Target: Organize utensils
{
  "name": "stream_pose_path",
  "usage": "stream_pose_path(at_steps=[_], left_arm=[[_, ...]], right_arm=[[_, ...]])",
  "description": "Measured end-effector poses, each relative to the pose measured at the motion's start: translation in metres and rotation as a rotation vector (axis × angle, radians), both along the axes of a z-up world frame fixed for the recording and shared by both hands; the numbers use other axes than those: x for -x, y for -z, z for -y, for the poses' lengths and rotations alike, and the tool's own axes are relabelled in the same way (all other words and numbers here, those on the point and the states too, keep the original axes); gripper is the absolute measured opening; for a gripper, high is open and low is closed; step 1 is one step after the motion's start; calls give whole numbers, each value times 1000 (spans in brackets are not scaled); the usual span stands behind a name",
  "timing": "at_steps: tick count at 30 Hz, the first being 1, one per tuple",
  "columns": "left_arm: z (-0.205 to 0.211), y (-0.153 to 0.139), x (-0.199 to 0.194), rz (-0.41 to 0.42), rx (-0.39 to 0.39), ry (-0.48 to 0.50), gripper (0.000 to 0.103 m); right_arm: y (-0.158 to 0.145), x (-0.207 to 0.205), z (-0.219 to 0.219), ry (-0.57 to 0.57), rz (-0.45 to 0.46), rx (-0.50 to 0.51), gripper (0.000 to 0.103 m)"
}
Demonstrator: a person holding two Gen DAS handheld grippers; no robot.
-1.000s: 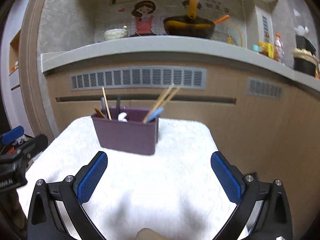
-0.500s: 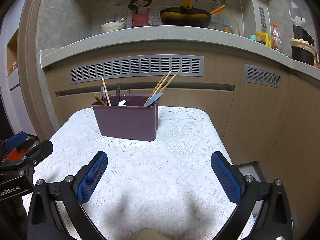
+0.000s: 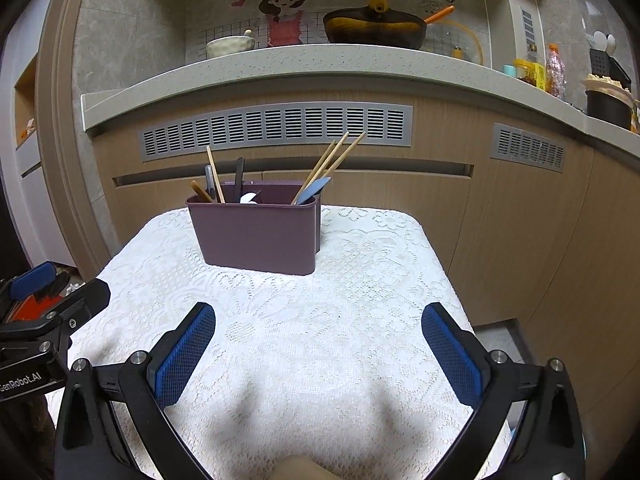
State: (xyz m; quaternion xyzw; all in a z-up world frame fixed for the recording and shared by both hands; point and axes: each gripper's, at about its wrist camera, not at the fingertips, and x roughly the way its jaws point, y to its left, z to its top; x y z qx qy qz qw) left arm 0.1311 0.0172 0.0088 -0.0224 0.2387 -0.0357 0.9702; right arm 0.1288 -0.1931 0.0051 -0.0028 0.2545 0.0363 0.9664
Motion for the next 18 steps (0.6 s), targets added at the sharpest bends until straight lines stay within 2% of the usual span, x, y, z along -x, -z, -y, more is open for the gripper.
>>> stream_pose_path(at_steps=[18], left_arm=[[0,0,0,-6,2,4,103]], right_arm=[[-1,-1,4,3,0,-8,102]])
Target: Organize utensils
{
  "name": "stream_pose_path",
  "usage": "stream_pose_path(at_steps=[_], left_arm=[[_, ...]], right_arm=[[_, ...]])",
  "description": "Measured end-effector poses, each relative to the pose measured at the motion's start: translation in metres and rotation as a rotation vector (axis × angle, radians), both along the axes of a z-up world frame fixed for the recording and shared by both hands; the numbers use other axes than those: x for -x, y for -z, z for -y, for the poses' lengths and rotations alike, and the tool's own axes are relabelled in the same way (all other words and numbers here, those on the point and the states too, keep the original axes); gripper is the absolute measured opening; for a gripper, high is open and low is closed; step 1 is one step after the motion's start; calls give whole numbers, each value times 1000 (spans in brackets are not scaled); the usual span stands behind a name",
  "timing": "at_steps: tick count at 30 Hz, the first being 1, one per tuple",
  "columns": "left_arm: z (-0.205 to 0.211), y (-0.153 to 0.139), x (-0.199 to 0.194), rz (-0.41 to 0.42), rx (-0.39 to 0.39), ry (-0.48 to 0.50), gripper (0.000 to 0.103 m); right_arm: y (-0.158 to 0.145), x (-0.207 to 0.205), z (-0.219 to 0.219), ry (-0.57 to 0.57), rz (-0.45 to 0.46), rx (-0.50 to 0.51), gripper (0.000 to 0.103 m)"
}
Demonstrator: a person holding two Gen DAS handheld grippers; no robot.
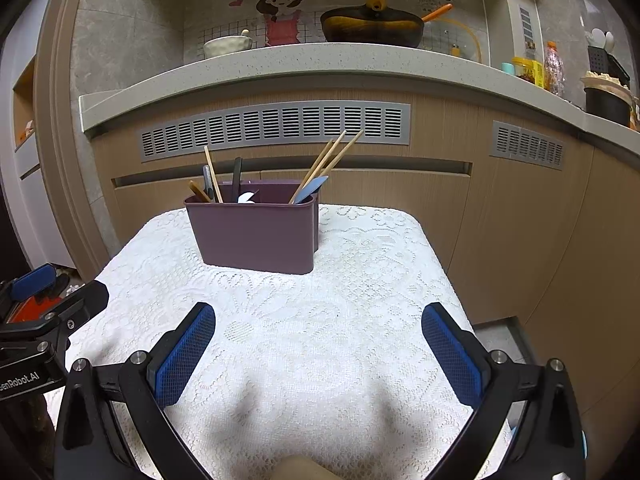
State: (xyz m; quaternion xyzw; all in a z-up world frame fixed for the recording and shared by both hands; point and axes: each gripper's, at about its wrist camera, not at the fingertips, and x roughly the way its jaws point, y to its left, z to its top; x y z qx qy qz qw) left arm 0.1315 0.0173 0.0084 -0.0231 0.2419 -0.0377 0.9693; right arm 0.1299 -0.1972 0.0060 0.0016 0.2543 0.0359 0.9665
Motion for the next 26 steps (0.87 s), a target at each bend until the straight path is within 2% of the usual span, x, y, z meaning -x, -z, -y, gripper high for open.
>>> stream_pose_path(at_steps=[26], left_arm=[[0,2,-2,7,-34,5,103]], right_arm=[[-5,2,3,-18,18,-13,102]])
